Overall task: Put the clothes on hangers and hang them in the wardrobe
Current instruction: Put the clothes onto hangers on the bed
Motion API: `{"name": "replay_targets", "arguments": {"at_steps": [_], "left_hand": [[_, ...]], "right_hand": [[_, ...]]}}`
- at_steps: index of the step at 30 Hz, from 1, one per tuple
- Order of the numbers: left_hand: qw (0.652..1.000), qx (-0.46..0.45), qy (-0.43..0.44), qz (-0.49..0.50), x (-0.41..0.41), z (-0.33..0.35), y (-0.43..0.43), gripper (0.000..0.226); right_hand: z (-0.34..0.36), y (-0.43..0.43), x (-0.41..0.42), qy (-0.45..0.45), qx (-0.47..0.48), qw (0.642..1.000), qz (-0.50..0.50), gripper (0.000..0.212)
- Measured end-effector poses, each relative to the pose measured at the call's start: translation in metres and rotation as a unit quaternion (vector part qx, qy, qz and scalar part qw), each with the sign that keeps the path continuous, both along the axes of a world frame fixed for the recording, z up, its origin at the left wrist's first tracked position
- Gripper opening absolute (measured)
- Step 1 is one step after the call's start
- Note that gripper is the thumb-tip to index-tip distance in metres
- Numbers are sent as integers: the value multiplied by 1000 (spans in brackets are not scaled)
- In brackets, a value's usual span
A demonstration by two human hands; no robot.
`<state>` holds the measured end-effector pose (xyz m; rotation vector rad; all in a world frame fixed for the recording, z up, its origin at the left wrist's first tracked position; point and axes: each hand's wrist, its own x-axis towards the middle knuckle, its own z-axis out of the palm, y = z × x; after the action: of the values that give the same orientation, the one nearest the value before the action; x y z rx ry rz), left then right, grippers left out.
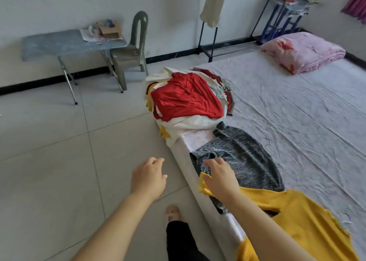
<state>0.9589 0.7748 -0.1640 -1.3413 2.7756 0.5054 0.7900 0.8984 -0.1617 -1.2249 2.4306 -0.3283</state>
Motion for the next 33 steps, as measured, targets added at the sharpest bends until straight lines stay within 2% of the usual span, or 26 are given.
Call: {"name": "replay_targets", "arguments": {"at_steps": [6,16,24,33], "left_hand": [[1000,-11,-23,6,-11,-7,-107,49],[998,-14,-56,-23,-52,11,-267,51],[991,-6,-32,-133,-140,2,-393,52],[955,7,-58,-290,-246,2,-511,53]], "right_hand": [[-21,-106,-16,-16,-1,1000,10,41],[-14,-256,-60,-47,21,998,-19,42],[-23,-348,-115,-33,5,992,-121,39],[-25,-432,-152,-40,10,961,-274,41]]}}
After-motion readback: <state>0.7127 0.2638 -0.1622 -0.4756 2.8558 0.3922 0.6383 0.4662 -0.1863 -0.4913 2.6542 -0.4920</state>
